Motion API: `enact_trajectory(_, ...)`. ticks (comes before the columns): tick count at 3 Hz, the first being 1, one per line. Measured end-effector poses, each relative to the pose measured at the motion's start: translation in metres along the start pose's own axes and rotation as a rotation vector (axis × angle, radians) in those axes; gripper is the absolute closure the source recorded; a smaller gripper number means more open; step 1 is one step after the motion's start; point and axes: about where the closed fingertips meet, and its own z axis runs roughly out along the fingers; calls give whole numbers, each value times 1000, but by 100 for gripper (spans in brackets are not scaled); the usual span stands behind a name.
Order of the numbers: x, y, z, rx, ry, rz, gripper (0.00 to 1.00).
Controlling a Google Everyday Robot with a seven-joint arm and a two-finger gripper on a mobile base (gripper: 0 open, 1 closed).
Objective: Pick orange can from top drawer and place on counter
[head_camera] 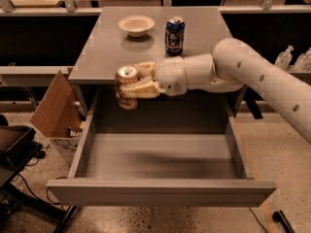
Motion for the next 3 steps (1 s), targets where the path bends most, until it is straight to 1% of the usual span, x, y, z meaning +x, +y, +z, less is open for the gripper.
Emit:
enact_trajectory(1, -46, -56, 17, 24, -38, -19, 100)
enact_trajectory(2, -75, -139, 36, 105, -75, -8, 100)
enact_trajectory(3, -82, -197, 31, 214, -64, 21, 100)
